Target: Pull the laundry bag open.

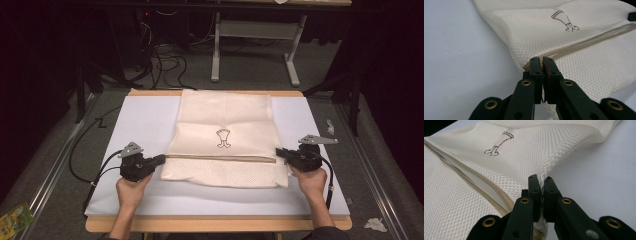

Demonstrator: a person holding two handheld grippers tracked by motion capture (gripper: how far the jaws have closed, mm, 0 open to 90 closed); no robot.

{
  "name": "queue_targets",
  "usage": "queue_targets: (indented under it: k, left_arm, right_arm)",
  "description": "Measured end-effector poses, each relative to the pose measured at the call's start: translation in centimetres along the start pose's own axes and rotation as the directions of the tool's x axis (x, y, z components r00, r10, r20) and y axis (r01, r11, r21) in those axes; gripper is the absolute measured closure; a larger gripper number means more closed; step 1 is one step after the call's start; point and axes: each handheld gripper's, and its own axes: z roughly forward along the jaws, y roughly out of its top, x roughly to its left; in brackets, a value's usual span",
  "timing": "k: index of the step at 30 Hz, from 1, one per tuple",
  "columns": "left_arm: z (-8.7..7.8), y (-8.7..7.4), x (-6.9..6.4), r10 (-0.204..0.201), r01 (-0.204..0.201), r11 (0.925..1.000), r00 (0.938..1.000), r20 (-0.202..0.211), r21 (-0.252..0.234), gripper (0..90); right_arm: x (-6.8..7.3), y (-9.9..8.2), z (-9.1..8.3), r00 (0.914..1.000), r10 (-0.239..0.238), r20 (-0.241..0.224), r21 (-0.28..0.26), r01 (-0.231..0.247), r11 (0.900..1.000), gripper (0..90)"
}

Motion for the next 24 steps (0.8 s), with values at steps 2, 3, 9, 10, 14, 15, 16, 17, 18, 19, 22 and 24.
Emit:
queue_targets:
  k: [2, 3, 9, 10, 14, 15, 16, 17, 18, 19, 22, 24]
  left_arm:
    - [0.13, -0.02, -0.05, -0.001, 0.001, 1.0000, 1.0000, 0.002, 0.004, 87.1]
    - [0.19, -0.01, -0.05, -0.002, 0.002, 1.0000, 1.0000, 0.006, 0.005, 87.1]
    - [0.06, -0.28, -0.30, 0.018, -0.017, 0.9997, 0.9998, -0.006, 0.017, 87.1]
    - [0.05, -0.36, -0.40, 0.021, -0.021, 0.9996, 0.9997, -0.008, 0.019, 87.1]
    - [0.08, -0.53, -0.61, 0.024, -0.024, 0.9994, 0.9997, -0.010, 0.026, 87.1]
    - [0.04, -0.54, -0.64, 0.025, -0.024, 0.9994, 0.9997, -0.006, 0.024, 87.1]
    - [-0.07, -0.56, -0.71, 0.026, -0.026, 0.9994, 0.9996, -0.006, 0.025, 87.1]
    - [-0.11, -0.58, -0.77, 0.026, -0.026, 0.9994, 0.9996, -0.005, 0.022, 87.1]
    - [-0.22, -0.63, -0.85, 0.025, -0.025, 0.9995, 0.9997, -0.003, 0.016, 87.1]
    - [-0.28, -0.66, -0.91, 0.022, -0.022, 0.9997, 0.9998, -0.003, 0.014, 87.1]
    - [-0.39, -0.81, -0.76, 0.008, -0.008, 0.9999, 1.0000, 0.001, 0.007, 86.9]
    - [-0.40, -0.90, -0.51, -0.012, 0.012, 0.9999, 0.9999, 0.010, 0.007, 86.9]
  right_arm:
    - [-0.13, -0.01, -0.10, 1.0000, -0.001, -0.001, -0.004, 0.001, 1.0000, 88.0]
    - [-0.15, 0.00, -0.19, 1.0000, 0.004, 0.002, -0.003, -0.004, 1.0000, 88.0]
    - [-0.48, -0.15, -0.52, 1.0000, 0.000, 0.010, -0.004, 0.000, 1.0000, 88.0]
    - [-0.58, -0.18, -0.50, 0.9999, -0.006, 0.008, -0.003, 0.006, 1.0000, 88.0]
    - [-0.64, -0.28, -0.49, 0.9999, 0.000, 0.013, 0.002, 0.000, 1.0000, 88.0]
    - [-0.68, -0.27, -0.51, 0.9999, -0.001, 0.013, 0.002, 0.001, 1.0000, 88.0]
    - [-0.69, -0.30, -0.51, 0.9999, 0.001, 0.013, 0.001, -0.001, 1.0000, 88.0]
    - [-0.69, -0.37, -0.48, 0.9999, 0.007, 0.010, 0.000, -0.007, 1.0000, 88.0]
    - [-0.73, -0.42, -0.47, 0.9999, 0.006, 0.010, 0.003, -0.006, 1.0000, 88.0]
    - [-0.72, -0.48, -0.45, 0.9999, 0.009, 0.010, 0.003, -0.009, 1.0000, 87.9]
    - [-0.45, -0.61, -0.32, 0.9999, 0.012, 0.010, 0.011, -0.012, 0.9999, 87.9]
    - [-0.26, -0.74, -0.07, 0.9998, 0.004, 0.017, 0.026, -0.004, 0.9996, 87.7]
